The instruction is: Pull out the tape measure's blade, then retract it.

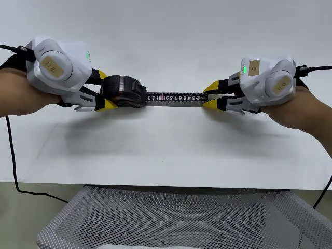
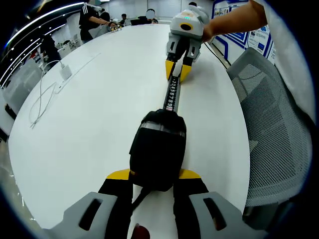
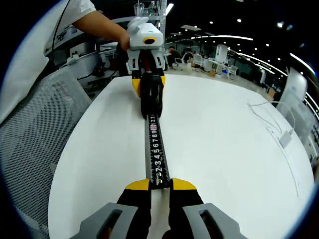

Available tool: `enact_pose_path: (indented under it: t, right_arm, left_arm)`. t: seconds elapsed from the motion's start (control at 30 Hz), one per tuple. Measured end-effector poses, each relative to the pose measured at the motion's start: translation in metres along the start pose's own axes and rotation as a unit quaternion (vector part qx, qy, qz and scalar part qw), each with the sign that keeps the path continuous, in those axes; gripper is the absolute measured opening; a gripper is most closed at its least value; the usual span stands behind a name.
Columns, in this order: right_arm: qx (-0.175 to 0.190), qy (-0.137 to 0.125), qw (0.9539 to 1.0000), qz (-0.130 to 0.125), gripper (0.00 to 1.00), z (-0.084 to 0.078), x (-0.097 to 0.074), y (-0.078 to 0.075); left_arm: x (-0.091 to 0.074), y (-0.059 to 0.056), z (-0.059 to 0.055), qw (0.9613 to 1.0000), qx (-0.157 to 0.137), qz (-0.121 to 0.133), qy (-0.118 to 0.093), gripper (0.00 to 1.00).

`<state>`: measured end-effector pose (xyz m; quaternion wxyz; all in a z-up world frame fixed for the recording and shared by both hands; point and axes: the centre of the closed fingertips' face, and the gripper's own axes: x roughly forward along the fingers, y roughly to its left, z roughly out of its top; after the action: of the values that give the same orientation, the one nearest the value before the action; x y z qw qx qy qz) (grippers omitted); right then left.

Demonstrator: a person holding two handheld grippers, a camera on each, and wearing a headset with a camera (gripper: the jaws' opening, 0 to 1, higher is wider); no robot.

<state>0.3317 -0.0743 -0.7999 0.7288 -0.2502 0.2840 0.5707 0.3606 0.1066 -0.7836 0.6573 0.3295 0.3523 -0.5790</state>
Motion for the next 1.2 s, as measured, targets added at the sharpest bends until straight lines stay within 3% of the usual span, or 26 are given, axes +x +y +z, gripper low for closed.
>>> enact_pose_path:
  t: [1.2]
  right_arm:
    - [-0.004, 0.025, 0.9996, -0.013, 0.09, -0.022, -0.023, -0.004]
  left_arm:
    - [0.0, 0.0, -0.001, 1.0, 0.004, -0.002, 0.001, 0.26]
